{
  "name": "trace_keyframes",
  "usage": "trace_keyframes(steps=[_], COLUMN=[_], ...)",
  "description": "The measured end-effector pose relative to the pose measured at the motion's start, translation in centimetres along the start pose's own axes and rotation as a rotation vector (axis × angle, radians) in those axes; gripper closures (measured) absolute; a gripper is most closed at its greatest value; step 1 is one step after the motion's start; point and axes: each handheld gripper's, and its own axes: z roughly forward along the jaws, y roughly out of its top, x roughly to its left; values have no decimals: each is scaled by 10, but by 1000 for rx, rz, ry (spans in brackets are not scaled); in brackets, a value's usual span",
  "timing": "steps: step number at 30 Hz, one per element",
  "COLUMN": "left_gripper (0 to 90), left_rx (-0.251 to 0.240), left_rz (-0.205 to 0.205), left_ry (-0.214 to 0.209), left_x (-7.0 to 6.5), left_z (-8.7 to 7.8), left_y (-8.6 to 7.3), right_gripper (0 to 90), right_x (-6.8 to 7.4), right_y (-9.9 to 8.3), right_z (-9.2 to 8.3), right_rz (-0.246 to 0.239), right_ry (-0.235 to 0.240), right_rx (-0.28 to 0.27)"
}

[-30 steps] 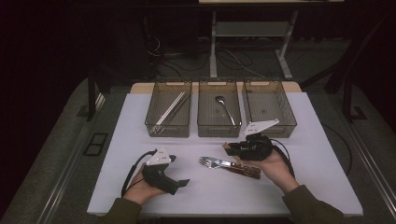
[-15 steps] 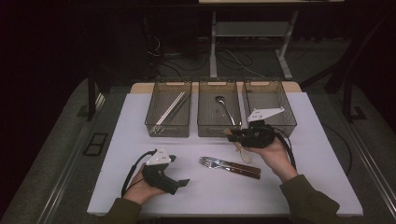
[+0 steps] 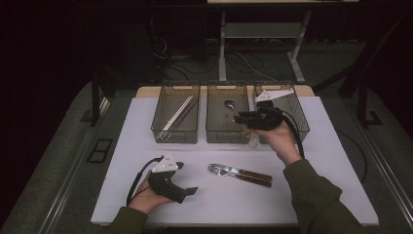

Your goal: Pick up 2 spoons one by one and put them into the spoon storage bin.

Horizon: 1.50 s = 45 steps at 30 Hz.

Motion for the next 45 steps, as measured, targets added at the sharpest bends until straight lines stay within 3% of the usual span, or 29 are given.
trace_keyframes(steps=[11,16,21,22,24,25,32,45], left_gripper=[0,0,0,0,0,0,0,0], left_rx=[-8,-12,-12,-11,-13,-13,-8,-4], left_rz=[1,3,5,7,5,6,7,2], left_ry=[-5,-9,-10,-10,-11,-11,-9,-2], left_x=[-1,-1,-1,-1,-1,-1,-1,0], left_z=[-1,-1,-1,-1,-1,-1,-1,0], left_y=[1,1,1,1,1,1,1,1], right_gripper=[731,731,724,716,570,538,447,408], right_x=[-28,-38,-46,-47,-49,-49,-44,-28], right_y=[34,36,26,24,19,18,13,-11], right_z=[26,42,59,63,68,69,56,10], right_rz=[28,44,61,67,85,88,92,59], right_ry=[-90,-107,-126,-134,-147,-153,-116,-18], right_rx=[-23,-15,20,32,45,44,10,-26])
